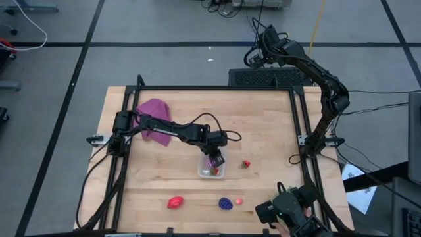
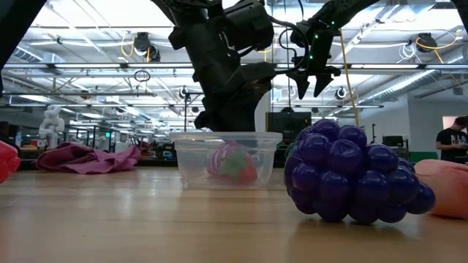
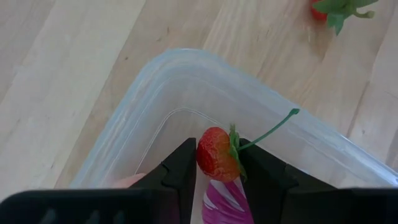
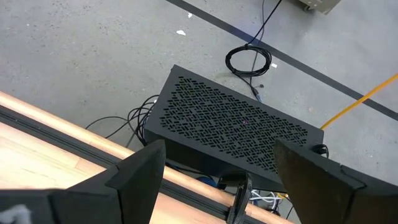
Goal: Pick and placing Produce into tupperware
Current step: Put the bottom strawberry into the transparent bin, then put the dragon fruit into the transparent bin
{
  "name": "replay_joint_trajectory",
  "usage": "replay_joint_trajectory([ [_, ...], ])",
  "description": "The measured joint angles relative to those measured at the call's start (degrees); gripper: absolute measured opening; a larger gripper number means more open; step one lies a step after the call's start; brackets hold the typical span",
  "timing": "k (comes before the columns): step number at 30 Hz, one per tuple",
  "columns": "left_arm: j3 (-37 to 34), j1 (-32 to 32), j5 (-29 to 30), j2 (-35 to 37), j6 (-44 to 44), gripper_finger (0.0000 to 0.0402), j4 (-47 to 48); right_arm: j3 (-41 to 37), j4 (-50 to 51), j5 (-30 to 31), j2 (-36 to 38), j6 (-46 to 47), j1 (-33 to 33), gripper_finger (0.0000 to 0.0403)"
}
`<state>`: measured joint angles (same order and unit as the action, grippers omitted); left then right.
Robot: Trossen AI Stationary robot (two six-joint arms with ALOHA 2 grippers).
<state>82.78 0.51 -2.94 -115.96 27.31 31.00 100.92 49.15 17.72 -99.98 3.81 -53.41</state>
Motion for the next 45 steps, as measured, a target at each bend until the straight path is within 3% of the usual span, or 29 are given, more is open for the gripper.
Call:
replay_joint_trajectory([
  [28, 0.00, -0.01, -0.50, 0.00, -1.55, 0.0115, 0.42, 0.00, 0.03, 0.00, 0.00, 0.00, 0.00, 0.0293],
  [39, 0.00, -0.02, -0.50, 0.02, -0.50, 0.0206, 0.42, 0.00, 0.02, 0.00, 0.00, 0.00, 0.00, 0.0293],
  [45, 0.00, -0.02, -0.44, 1.89, -1.33, 0.0229, 0.68, 0.00, 0.02, -0.02, 0.00, 0.00, 0.00, 0.0293],
])
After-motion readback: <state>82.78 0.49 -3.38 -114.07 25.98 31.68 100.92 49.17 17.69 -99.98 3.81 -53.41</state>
